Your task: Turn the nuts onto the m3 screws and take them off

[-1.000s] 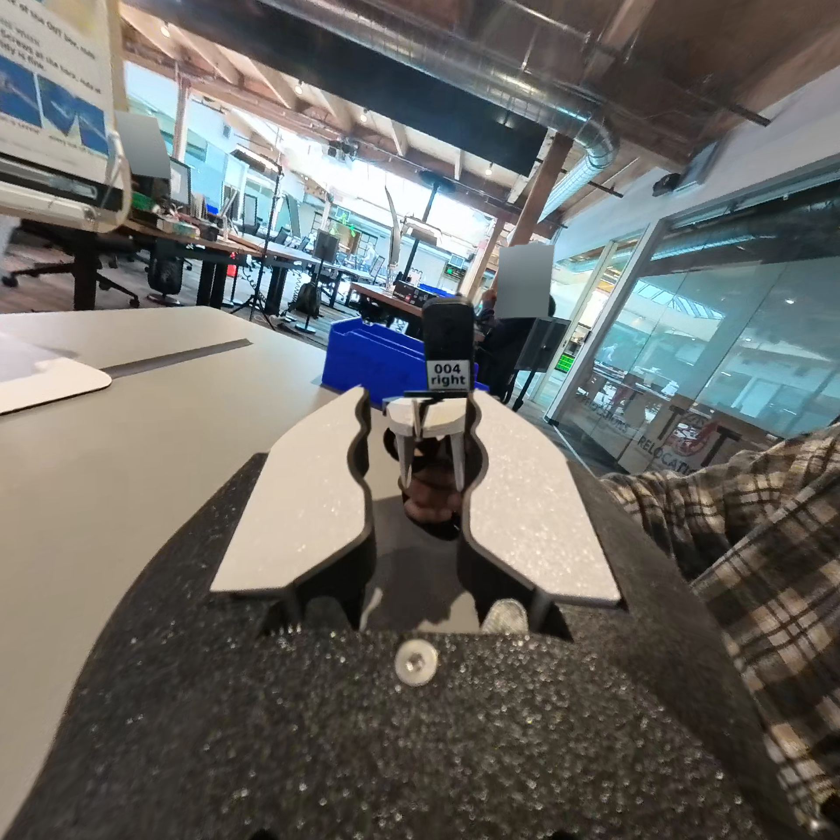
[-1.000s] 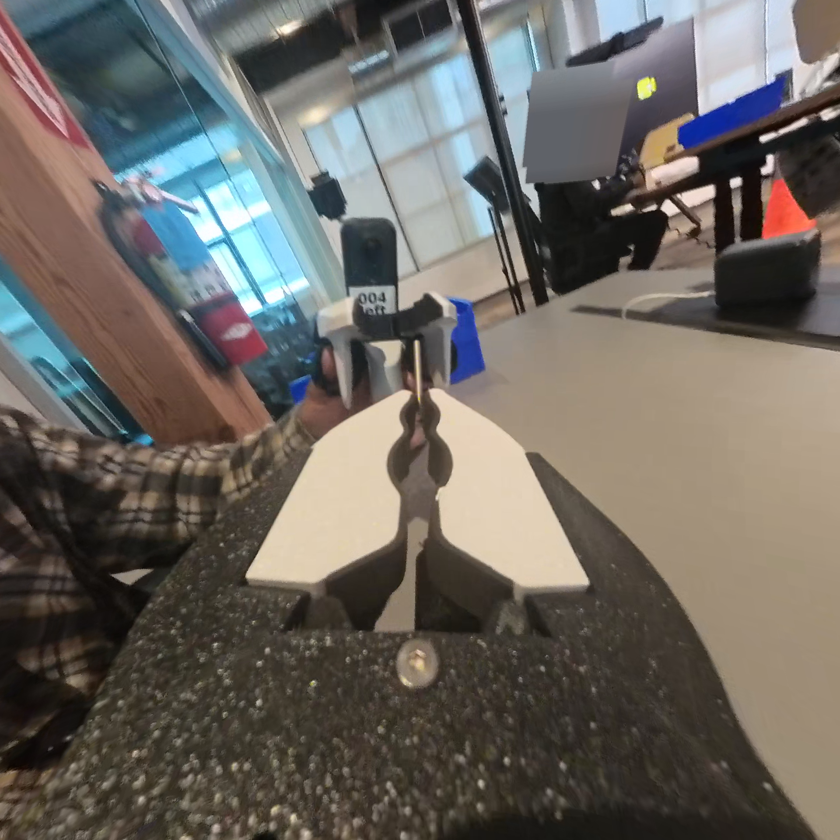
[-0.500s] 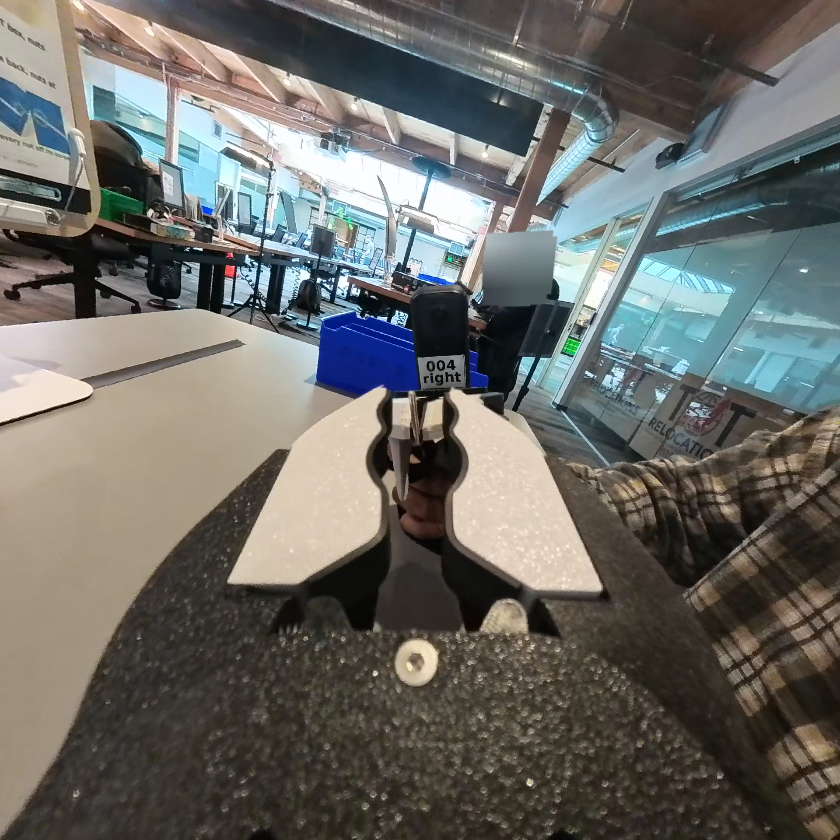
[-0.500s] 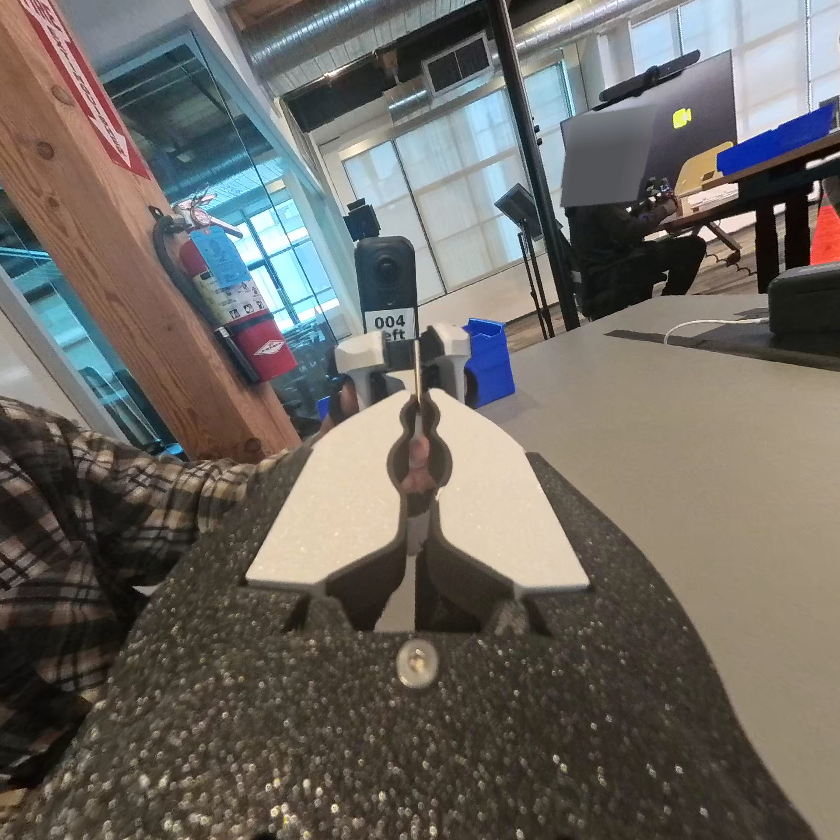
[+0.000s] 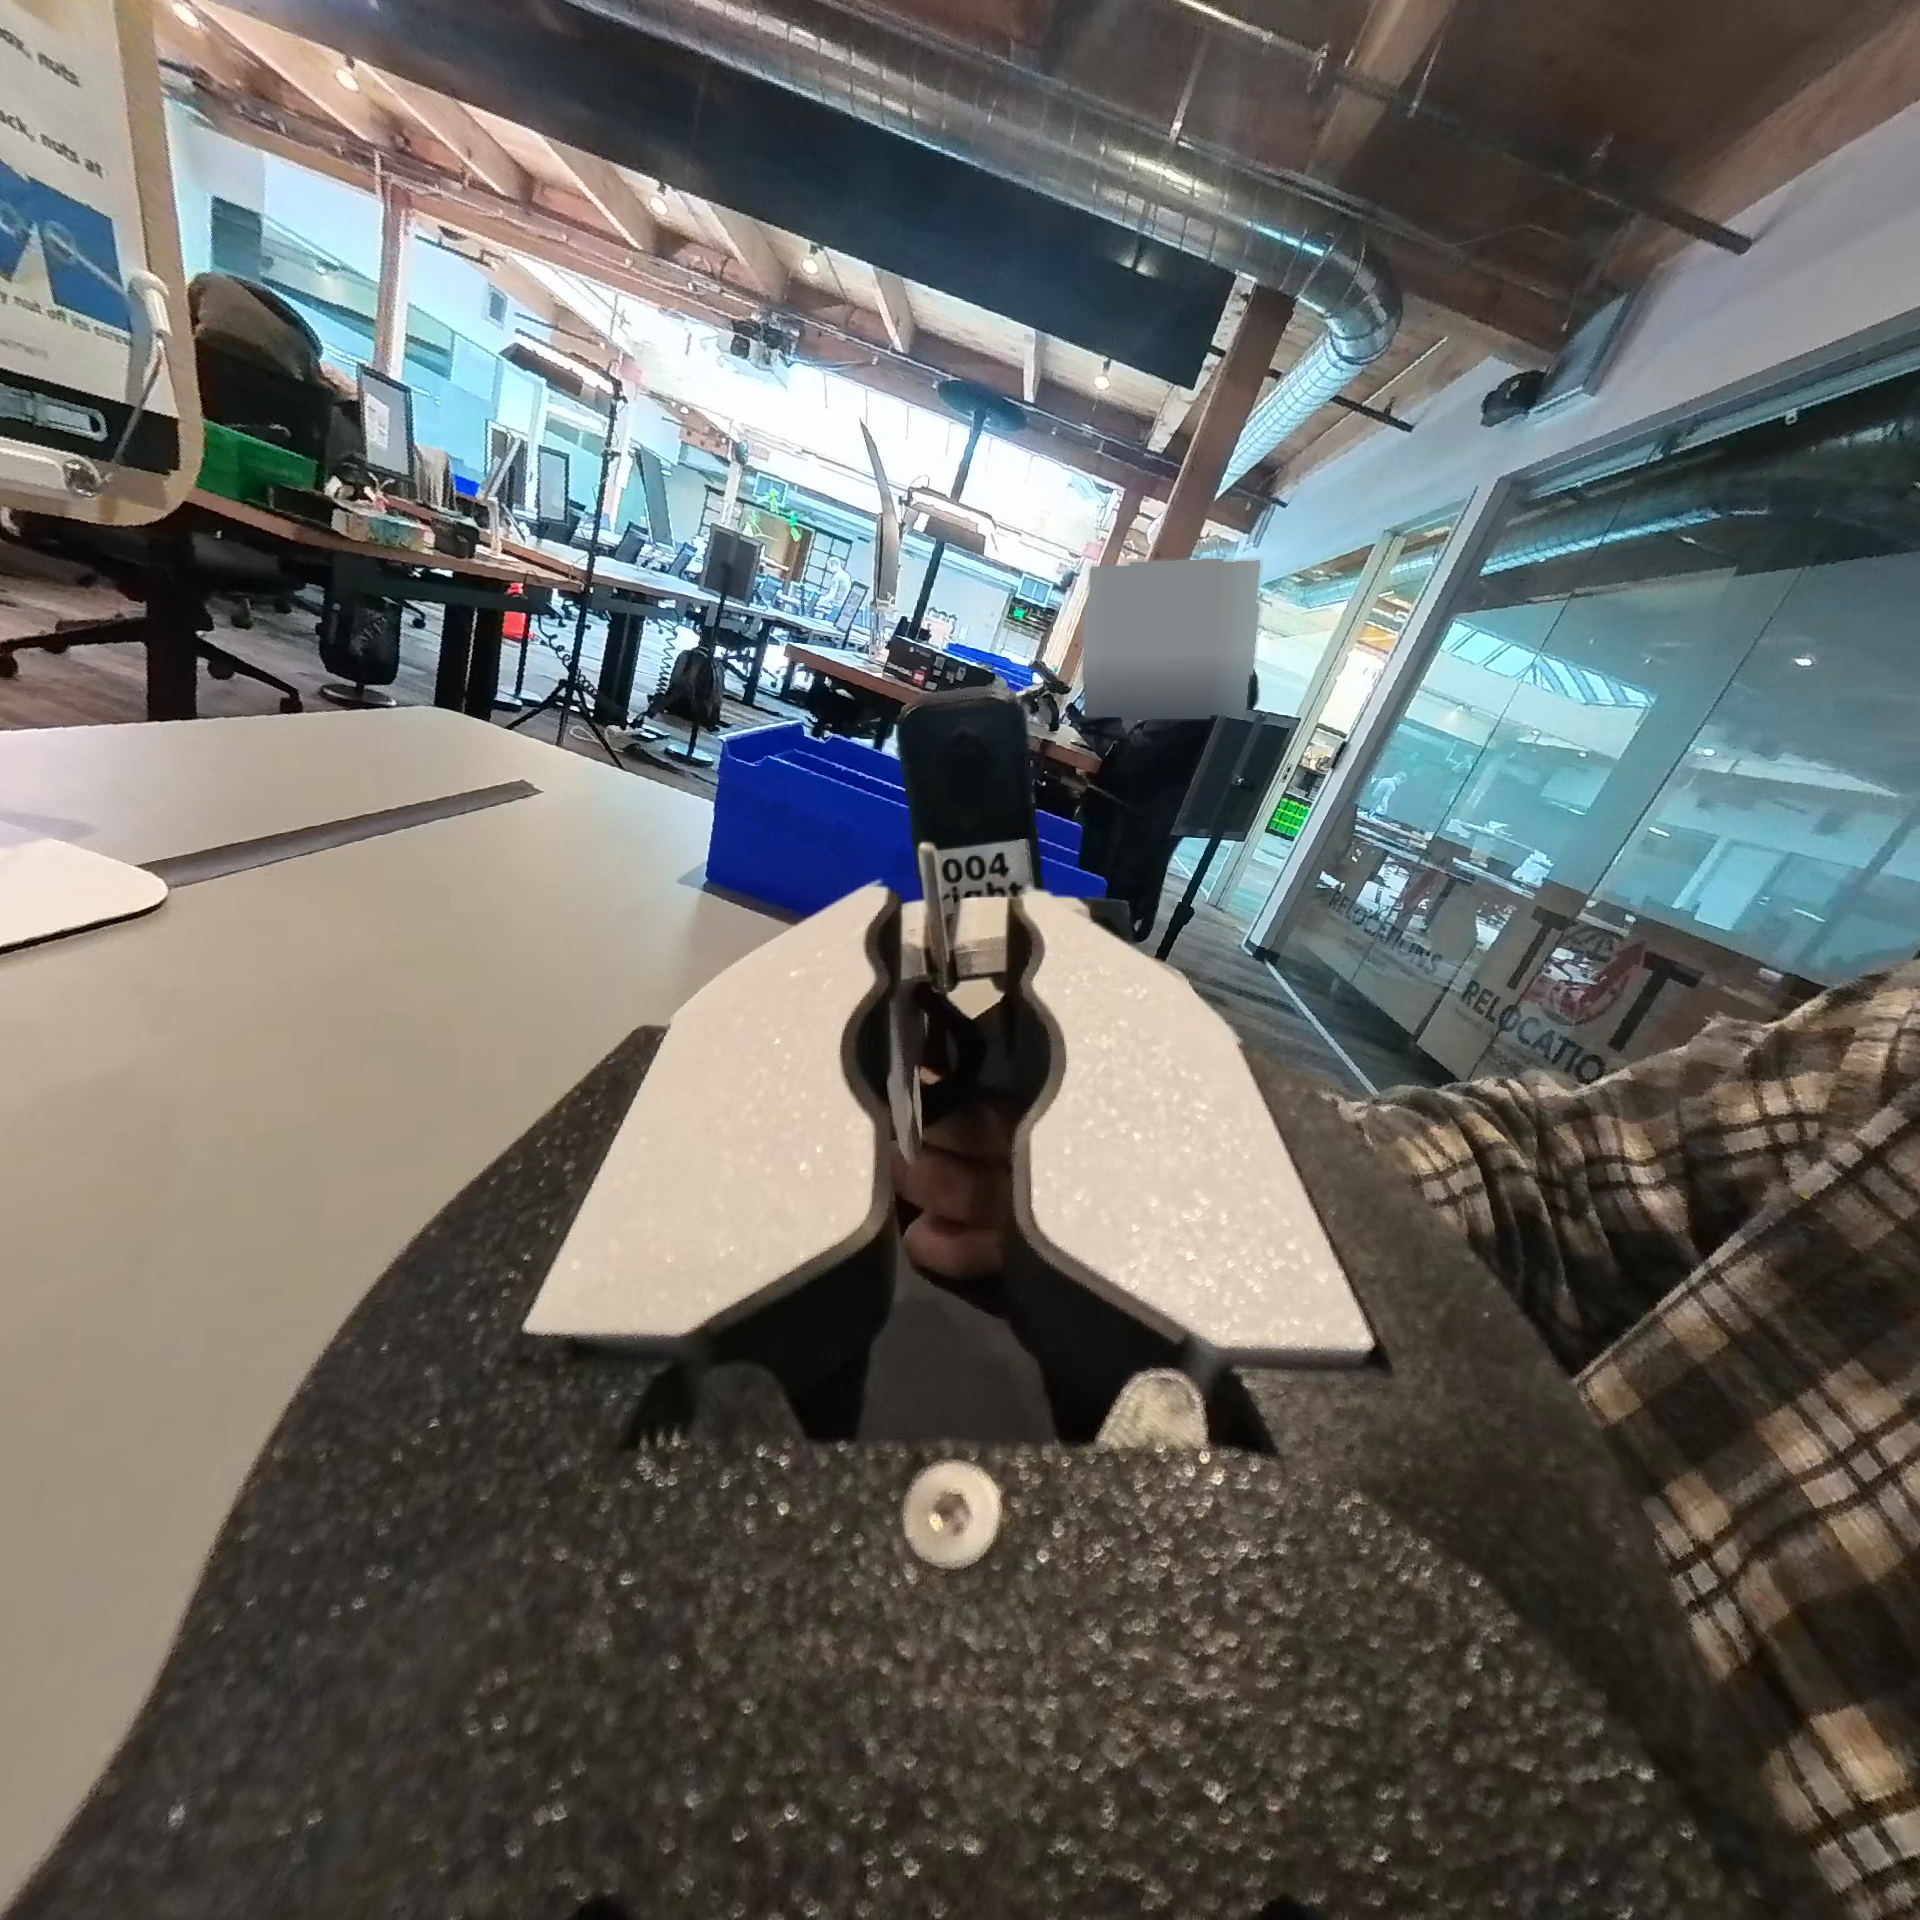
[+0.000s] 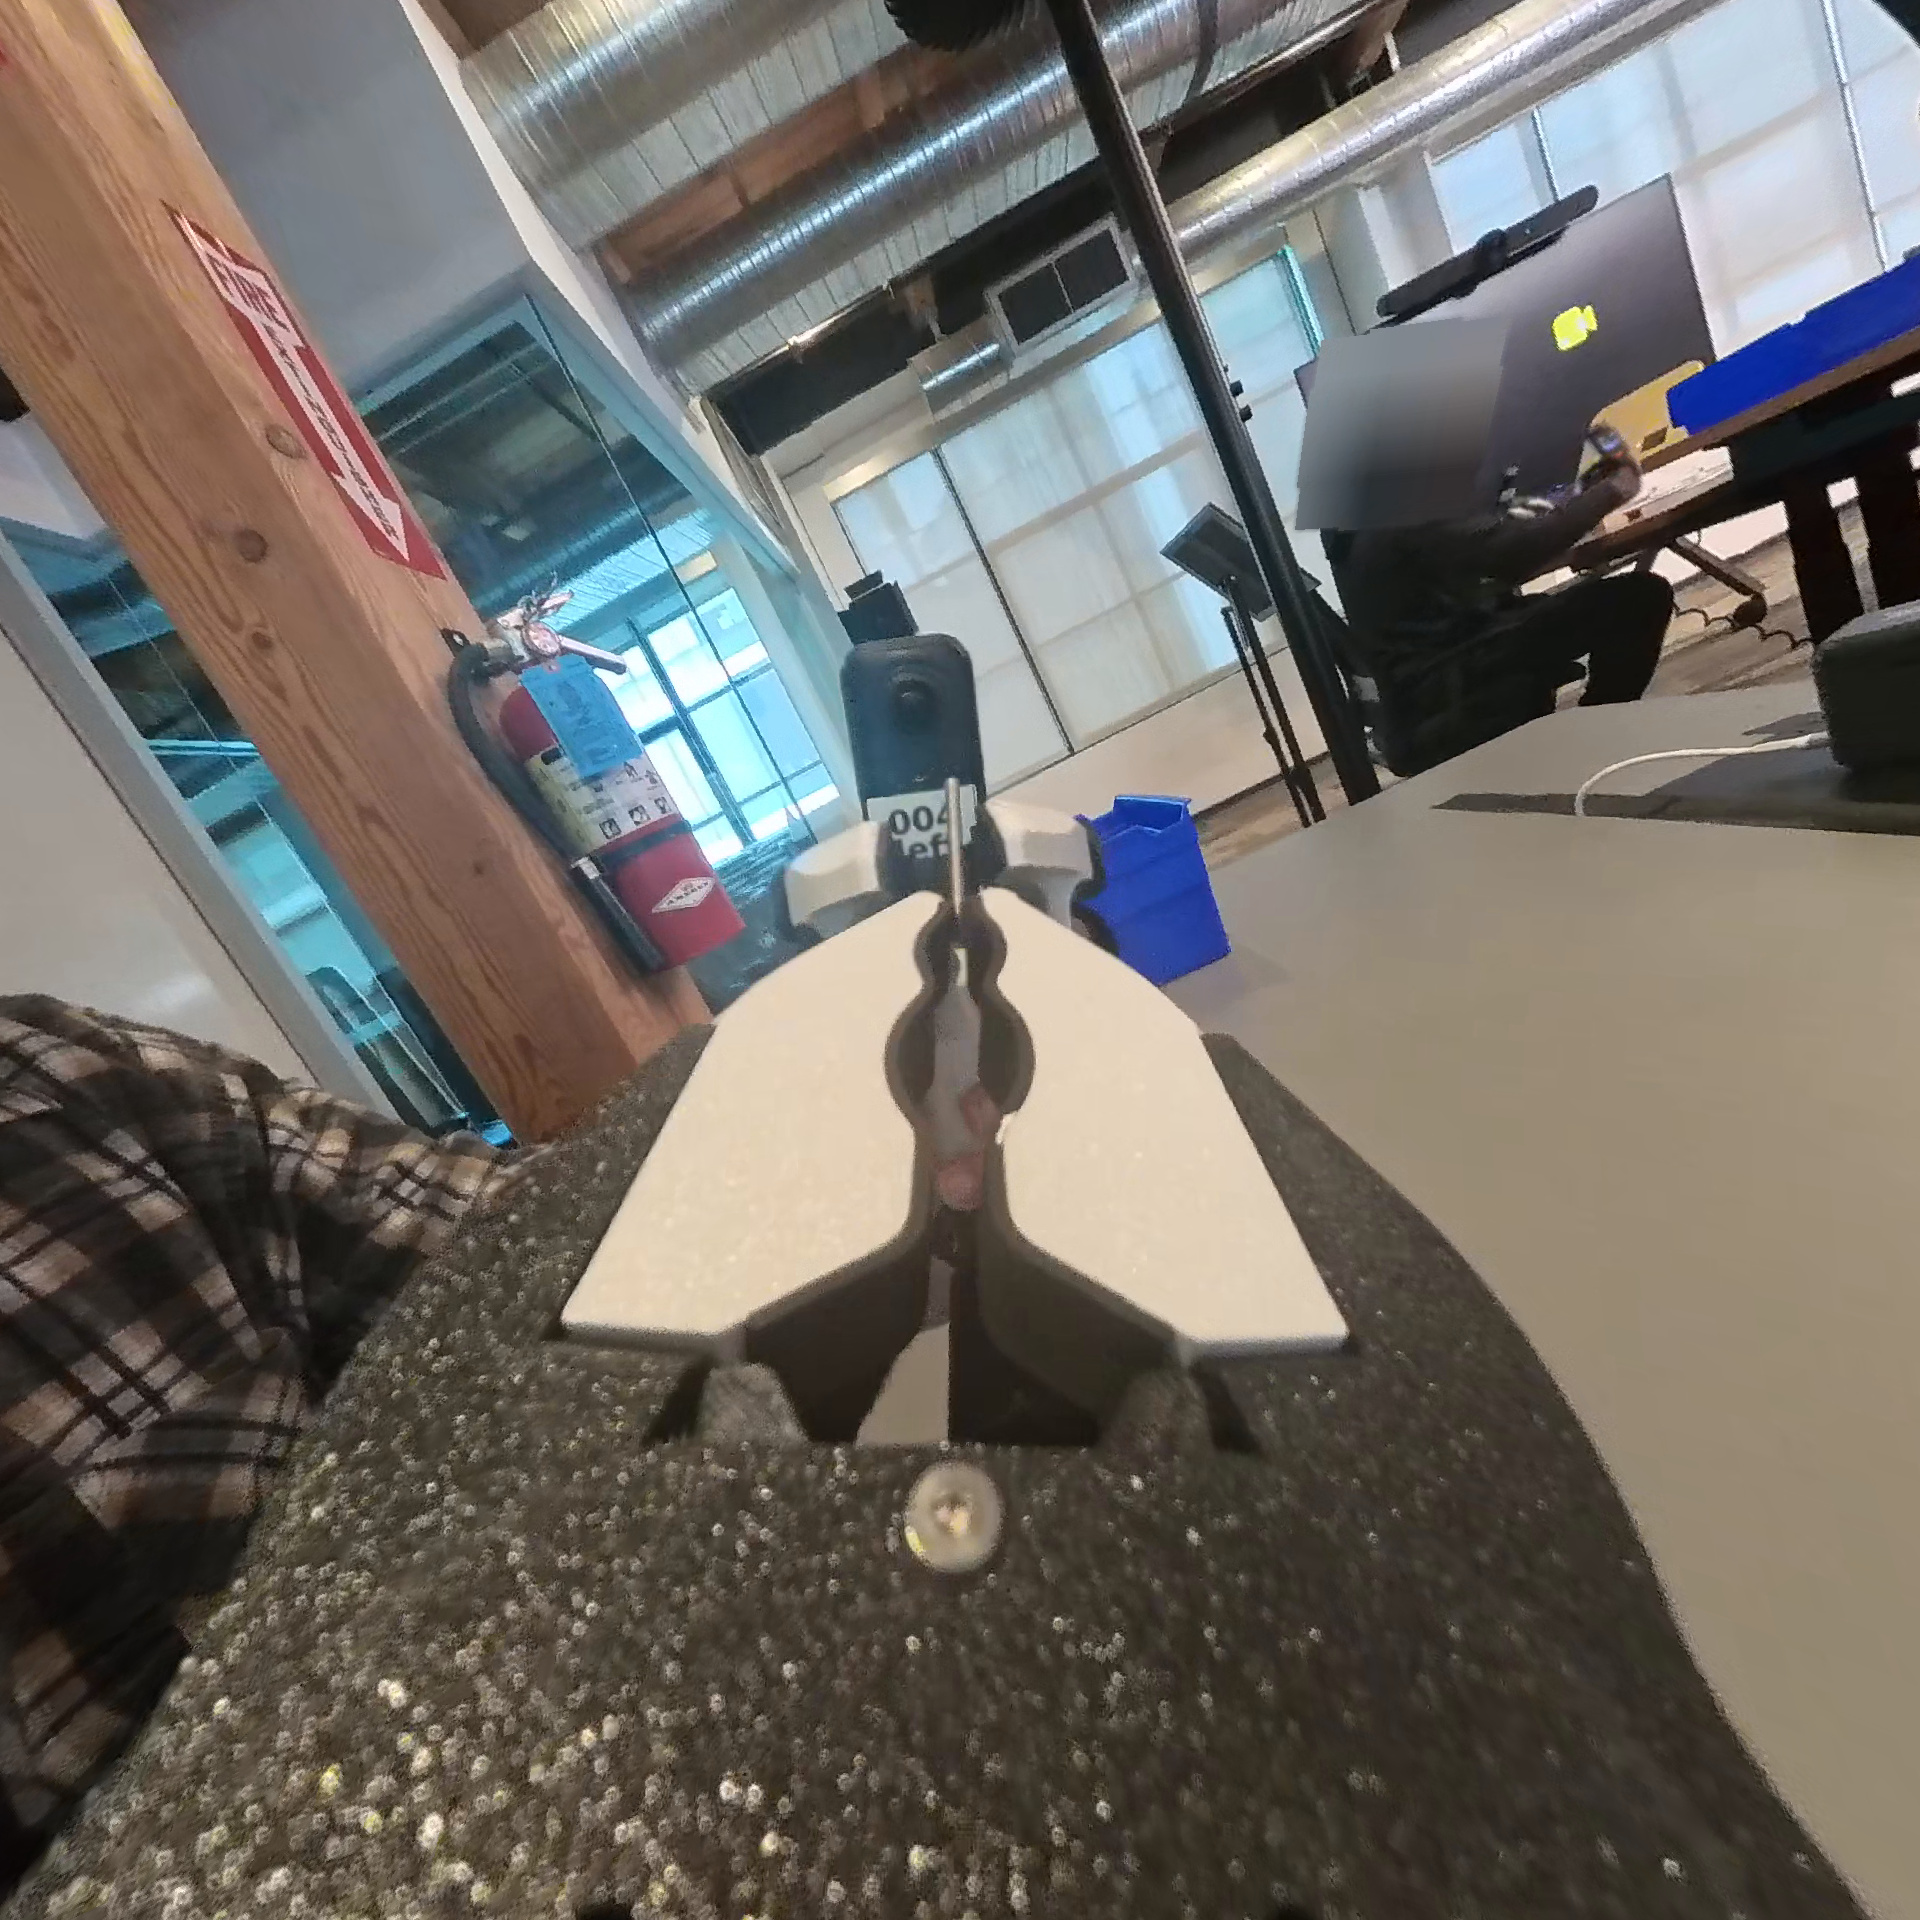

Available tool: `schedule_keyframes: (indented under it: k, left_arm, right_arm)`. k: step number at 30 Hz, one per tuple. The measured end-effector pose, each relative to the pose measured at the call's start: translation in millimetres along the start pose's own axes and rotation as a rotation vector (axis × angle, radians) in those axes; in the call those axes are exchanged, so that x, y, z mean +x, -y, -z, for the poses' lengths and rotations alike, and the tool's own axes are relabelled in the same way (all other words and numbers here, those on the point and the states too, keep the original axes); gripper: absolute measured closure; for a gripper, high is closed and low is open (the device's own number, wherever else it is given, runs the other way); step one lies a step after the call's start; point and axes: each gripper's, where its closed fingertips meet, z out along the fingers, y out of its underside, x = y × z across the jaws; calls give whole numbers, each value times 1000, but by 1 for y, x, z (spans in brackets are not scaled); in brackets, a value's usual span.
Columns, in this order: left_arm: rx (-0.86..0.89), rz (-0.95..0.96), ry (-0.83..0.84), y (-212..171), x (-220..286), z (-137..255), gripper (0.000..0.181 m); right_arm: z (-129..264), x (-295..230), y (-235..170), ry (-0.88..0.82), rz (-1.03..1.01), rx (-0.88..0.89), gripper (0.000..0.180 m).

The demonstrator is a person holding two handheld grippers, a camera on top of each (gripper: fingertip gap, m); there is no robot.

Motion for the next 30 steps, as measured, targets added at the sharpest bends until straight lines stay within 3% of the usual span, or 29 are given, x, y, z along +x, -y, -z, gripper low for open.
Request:
schedule_keyframes:
  k: [1,18,25,30]
  left_arm:
    - [4,1,-3,1,1,-1,163]
    - [-16,-25,-9,-1,3,3,179]
    - [-66,-30,23,-4,-1,7,179]
    - [-210,-112,92,-21,-8,9,179]
  right_arm:
    - [0,0,0,2,-1,2,178]
    - [-3,-5,-5,38,-20,-1,177]
    - [8,1,-11,-31,91,-108,165]
    - [27,4,6,-118,300,-237,167]
